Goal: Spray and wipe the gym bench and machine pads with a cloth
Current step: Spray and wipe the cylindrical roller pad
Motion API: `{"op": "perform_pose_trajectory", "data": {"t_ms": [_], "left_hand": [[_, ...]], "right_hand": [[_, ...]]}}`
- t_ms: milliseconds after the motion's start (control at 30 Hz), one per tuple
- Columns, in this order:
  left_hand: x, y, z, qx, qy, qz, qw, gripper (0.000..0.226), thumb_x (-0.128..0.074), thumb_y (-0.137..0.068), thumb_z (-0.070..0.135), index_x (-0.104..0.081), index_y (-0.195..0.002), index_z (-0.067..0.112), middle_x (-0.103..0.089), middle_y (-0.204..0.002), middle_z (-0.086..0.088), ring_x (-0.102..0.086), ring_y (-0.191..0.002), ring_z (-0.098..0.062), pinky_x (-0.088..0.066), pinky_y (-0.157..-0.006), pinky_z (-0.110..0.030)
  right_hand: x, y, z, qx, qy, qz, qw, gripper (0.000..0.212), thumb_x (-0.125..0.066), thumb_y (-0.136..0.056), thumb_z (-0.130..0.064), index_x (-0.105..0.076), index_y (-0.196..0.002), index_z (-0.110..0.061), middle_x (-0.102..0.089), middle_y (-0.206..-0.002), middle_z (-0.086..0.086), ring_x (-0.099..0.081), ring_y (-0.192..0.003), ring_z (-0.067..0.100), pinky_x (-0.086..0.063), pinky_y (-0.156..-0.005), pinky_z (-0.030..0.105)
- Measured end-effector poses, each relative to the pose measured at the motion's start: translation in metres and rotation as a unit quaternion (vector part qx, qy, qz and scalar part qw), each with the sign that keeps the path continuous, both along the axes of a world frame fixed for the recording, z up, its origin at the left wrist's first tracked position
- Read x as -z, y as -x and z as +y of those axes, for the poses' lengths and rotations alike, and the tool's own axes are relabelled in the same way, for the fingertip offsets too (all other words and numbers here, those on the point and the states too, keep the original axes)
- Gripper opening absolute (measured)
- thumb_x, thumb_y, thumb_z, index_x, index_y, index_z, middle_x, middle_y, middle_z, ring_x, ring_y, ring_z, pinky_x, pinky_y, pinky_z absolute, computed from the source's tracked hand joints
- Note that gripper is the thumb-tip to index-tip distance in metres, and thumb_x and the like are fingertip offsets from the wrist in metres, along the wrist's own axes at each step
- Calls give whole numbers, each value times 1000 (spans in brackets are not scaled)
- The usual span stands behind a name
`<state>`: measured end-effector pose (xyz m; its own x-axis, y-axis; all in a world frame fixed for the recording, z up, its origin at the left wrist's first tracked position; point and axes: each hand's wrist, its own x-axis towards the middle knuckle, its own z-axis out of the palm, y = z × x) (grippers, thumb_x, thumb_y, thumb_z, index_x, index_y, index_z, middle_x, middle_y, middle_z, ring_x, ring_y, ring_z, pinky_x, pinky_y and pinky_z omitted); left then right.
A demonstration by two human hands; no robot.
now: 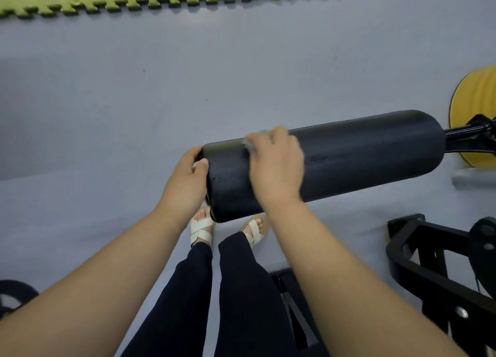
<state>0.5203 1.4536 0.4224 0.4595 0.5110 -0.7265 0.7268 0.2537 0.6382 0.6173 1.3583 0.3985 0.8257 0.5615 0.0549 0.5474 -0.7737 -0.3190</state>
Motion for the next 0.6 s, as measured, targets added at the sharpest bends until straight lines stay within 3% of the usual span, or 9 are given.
{"op": "perform_pose_trajectory", "data": {"t_ms": [133,267,367,433,500,533,600], "left_hand": [[-2,3,1,-29,16,-12,999,43,-31,-94,4,-50,-119,33,-58,-102,15,-54,-88,4,-39,-66,-10],[-4,5,-3,-16,-3,-12,1000,35,-34,-99,17,-46,-129,32,-50,-114,20,-45,-111,-4,-34,-89,-19],[-4,0,-9,74,-139,45,986,40,-40,-97,28,-42,-136,21,-29,-149,5,-28,-136,-15,-25,-109,-31],[-7,-11,-16,169,-231,55,956,45,-44,-96,30,-37,-139,18,-11,-157,3,-13,-143,-18,-16,-114,-32],[-9,-30,-27,267,-279,34,922,47,-41,-97,30,-34,-141,17,-7,-158,1,-9,-144,-19,-10,-116,-33],[-9,-40,-31,304,-290,24,907,47,-39,-98,30,-32,-142,17,-9,-158,-2,-9,-144,-21,-9,-116,-34],[-7,-64,-40,344,-293,11,892,46,-34,-99,29,-31,-143,16,-14,-157,-5,-13,-143,-22,-10,-117,-37]], "right_hand": [[-2,50,27,-119,-52,22,991,28,-53,-69,-14,-73,-87,-19,-57,-78,9,-47,-59,26,-36,-53,29],[1,0,-24,-227,-49,-29,972,27,-65,-70,-6,-74,-91,-20,-63,-84,13,-51,-61,29,-43,-51,32],[6,-61,-79,-142,-2,-84,986,24,-64,-75,-8,-73,-93,-21,-63,-91,17,-53,-65,35,-48,-56,35],[1,-94,-107,7,7,-59,998,21,-58,-85,-16,-72,-99,-21,-60,-97,18,-53,-76,40,-46,-65,38],[0,-101,-112,161,-10,-24,987,21,-55,-90,-19,-71,-104,-19,-56,-103,18,-51,-85,40,-41,-71,36],[1,-91,-103,184,-15,-26,982,20,-56,-89,-17,-71,-103,-17,-56,-102,18,-50,-84,39,-41,-70,36],[4,-61,-81,82,-27,-60,995,17,-58,-84,-13,-71,-96,-14,-57,-93,18,-50,-72,36,-43,-60,36]]}}
